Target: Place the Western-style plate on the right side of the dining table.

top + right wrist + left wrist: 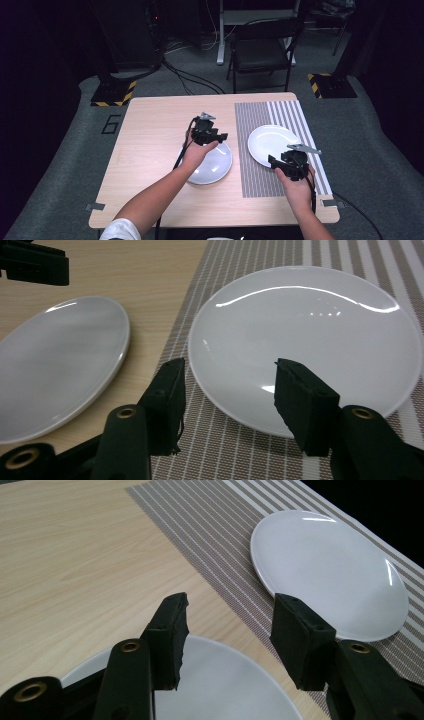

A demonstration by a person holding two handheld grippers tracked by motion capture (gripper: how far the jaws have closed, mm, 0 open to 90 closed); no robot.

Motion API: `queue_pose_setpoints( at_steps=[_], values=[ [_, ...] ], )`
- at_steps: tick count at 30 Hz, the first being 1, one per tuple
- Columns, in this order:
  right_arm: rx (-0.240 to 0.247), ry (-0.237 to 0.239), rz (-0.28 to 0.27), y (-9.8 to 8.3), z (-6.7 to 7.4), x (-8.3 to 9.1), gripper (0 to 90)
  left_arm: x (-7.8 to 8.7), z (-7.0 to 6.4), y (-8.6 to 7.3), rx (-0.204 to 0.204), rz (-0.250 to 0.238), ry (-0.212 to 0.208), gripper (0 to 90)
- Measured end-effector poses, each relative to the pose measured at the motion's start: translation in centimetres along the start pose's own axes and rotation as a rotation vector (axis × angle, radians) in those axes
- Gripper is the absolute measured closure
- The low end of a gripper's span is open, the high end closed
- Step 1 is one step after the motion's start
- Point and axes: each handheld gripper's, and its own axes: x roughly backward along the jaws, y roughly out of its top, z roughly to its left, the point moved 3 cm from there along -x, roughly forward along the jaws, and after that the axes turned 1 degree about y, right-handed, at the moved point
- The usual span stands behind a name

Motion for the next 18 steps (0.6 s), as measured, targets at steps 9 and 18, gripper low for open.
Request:
queue_pose_setpoints(
  at_steps=[9,18],
  values=[
    [0.064,0.074,0.024,-0.3,2.4,-0.7,45.7,3.0,2.4,-2.0,0.026,-0.019,0.038,48.3],
    [0.109,0.143,0.047,-1.5,3.4,-1.6,45.1,5.7,4.7,-5.2,0.067,-0.033,0.086,47.5]
  ],
)
